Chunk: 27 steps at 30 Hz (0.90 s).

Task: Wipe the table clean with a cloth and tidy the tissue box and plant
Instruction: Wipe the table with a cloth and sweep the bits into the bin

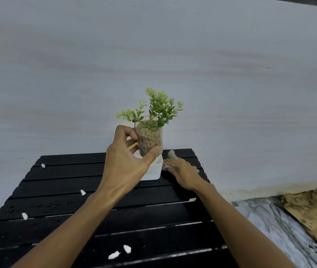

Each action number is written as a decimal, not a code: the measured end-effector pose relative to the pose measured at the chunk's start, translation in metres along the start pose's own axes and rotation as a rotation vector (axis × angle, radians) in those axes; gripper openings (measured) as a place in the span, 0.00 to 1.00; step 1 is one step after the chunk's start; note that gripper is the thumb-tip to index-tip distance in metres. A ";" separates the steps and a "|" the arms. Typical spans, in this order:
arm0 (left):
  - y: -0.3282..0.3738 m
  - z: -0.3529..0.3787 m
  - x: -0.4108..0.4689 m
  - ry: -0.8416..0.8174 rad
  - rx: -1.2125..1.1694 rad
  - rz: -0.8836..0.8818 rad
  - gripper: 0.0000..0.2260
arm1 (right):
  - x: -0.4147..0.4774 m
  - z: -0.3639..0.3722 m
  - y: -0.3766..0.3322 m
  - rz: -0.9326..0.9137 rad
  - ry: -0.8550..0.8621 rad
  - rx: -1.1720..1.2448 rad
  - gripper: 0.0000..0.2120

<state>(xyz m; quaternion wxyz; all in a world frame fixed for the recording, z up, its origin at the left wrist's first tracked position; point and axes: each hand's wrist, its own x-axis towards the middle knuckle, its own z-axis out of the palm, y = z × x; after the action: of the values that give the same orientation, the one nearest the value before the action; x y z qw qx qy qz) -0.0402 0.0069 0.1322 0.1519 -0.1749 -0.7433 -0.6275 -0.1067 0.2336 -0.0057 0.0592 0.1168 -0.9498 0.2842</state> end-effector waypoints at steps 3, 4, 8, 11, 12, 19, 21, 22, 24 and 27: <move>0.006 0.002 -0.004 0.007 0.004 -0.003 0.22 | -0.039 -0.014 -0.020 -0.044 -0.018 0.061 0.11; 0.009 0.004 -0.005 0.007 0.001 -0.003 0.22 | -0.052 -0.018 -0.027 -0.050 -0.040 0.077 0.11; 0.015 0.010 -0.009 -0.001 0.000 -0.003 0.21 | -0.100 -0.031 -0.036 -0.009 -0.105 0.217 0.13; 0.014 0.014 -0.009 -0.009 0.025 -0.006 0.21 | -0.112 -0.041 -0.025 0.057 -0.087 0.272 0.13; 0.013 0.016 -0.008 -0.010 0.029 -0.007 0.21 | -0.109 -0.043 -0.020 0.096 -0.022 0.294 0.13; -0.005 0.045 0.000 -0.034 0.028 -0.030 0.22 | -0.092 -0.015 0.014 0.132 0.107 0.057 0.16; -0.014 0.056 0.002 -0.048 0.033 -0.031 0.21 | -0.102 -0.011 0.008 0.097 0.106 0.058 0.16; -0.018 0.063 0.004 -0.058 0.044 -0.037 0.21 | -0.107 -0.010 0.007 0.078 0.094 0.079 0.16; -0.027 0.078 0.005 -0.082 0.079 -0.045 0.21 | -0.121 -0.011 0.000 0.037 0.064 0.103 0.15; -0.041 0.100 0.007 -0.103 0.100 -0.069 0.21 | -0.140 -0.018 -0.010 0.015 0.005 0.160 0.17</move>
<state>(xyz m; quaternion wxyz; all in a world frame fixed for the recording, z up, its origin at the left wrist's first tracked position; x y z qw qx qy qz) -0.0658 0.1003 0.0830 0.1004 -0.1735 -0.7860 -0.5849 0.0318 0.2618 -0.0111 0.0502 0.1134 -0.9247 0.3598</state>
